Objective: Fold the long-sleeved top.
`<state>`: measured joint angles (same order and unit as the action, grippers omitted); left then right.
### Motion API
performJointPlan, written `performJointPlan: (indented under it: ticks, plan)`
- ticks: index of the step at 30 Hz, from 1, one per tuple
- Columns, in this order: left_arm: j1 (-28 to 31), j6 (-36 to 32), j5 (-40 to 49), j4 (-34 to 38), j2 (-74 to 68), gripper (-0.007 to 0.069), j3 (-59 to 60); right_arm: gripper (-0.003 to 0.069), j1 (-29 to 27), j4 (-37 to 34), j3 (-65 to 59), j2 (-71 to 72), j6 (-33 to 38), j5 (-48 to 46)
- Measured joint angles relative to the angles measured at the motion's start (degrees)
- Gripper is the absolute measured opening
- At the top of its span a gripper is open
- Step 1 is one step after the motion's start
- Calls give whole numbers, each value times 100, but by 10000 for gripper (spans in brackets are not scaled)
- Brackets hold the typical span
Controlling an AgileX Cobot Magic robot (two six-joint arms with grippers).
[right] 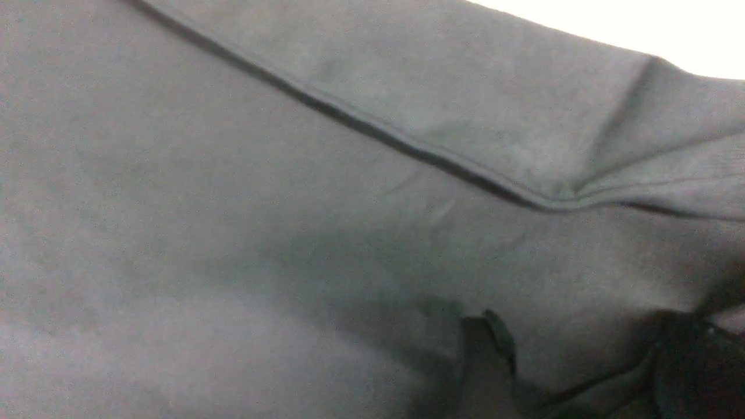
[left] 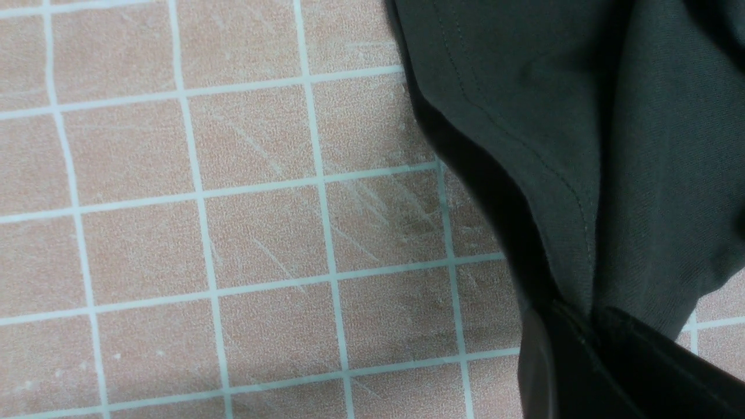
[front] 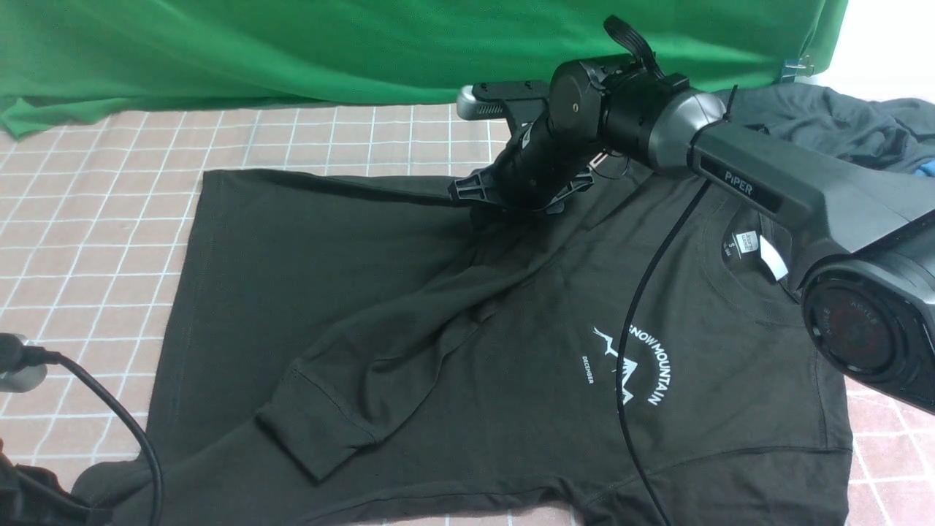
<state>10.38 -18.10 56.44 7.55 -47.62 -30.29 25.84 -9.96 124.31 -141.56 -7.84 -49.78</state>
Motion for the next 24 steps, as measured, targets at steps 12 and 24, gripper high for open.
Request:
performJointPlan:
  ticks: [12,24]
  plan:
    - [0,-12,0,0,0,39,0,195,0,93,14,-64,74,42]
    - [0,-6,0,83,0,39,0,28,4,93,99,-45,660,-190]
